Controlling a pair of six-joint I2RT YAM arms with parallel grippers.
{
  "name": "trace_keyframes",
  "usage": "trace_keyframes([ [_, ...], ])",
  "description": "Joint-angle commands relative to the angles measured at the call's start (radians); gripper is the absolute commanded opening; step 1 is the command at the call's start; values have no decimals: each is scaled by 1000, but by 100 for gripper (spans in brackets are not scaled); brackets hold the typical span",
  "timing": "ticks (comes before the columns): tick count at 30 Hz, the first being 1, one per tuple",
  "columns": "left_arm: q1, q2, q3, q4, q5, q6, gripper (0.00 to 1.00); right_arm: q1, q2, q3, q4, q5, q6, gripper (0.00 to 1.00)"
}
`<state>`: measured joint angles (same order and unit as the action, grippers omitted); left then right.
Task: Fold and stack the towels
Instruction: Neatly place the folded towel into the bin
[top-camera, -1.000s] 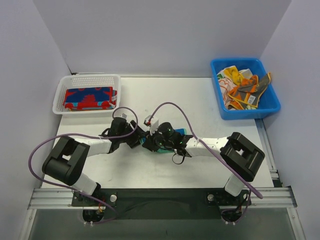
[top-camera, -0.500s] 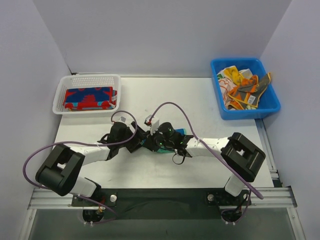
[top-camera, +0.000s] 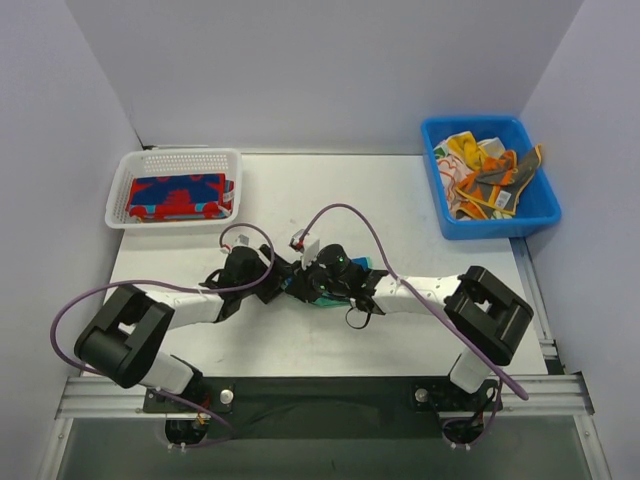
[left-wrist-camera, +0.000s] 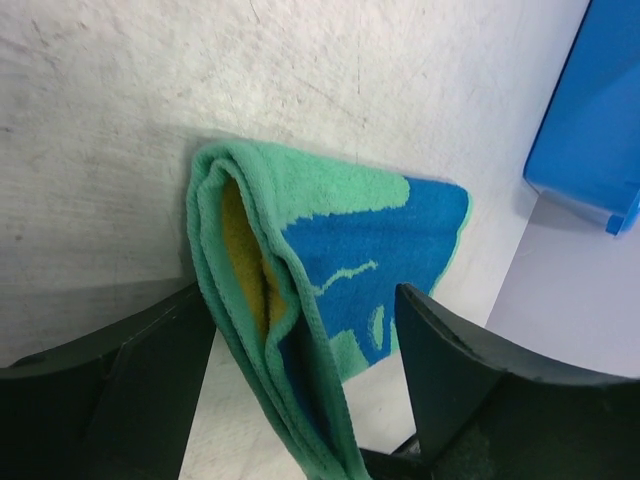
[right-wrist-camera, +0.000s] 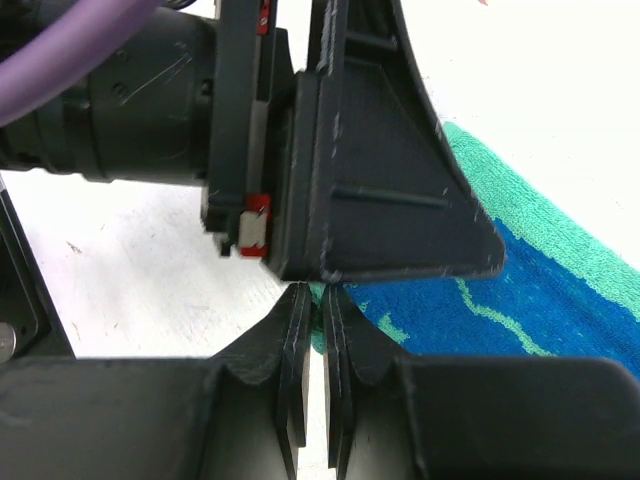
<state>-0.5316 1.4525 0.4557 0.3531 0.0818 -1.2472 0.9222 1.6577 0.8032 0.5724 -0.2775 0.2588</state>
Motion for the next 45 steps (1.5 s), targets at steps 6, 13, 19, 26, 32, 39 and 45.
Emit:
trace_keyframes([
  [6,50,40,-8,-9,-91,-17,59,-5,-59,-10,35,6,-1,0],
  [13,61,16,-12,-9,-94,58,21,-3,-52,-10,35,11,-7,0],
  [19,76,-14,-8,-9,-54,112,0,-2,-49,-6,20,9,-15,30],
  [26,99,-41,147,-173,-33,371,0,-9,-133,7,-127,49,-52,89],
  [32,131,-34,343,-409,-63,673,0,-36,-314,-58,-337,203,-102,94],
  [39,284,60,656,-640,-40,830,0,-52,-522,-113,-535,368,-188,97],
  [45,404,241,1012,-830,-65,940,0,-74,-593,-148,-602,380,-201,97],
])
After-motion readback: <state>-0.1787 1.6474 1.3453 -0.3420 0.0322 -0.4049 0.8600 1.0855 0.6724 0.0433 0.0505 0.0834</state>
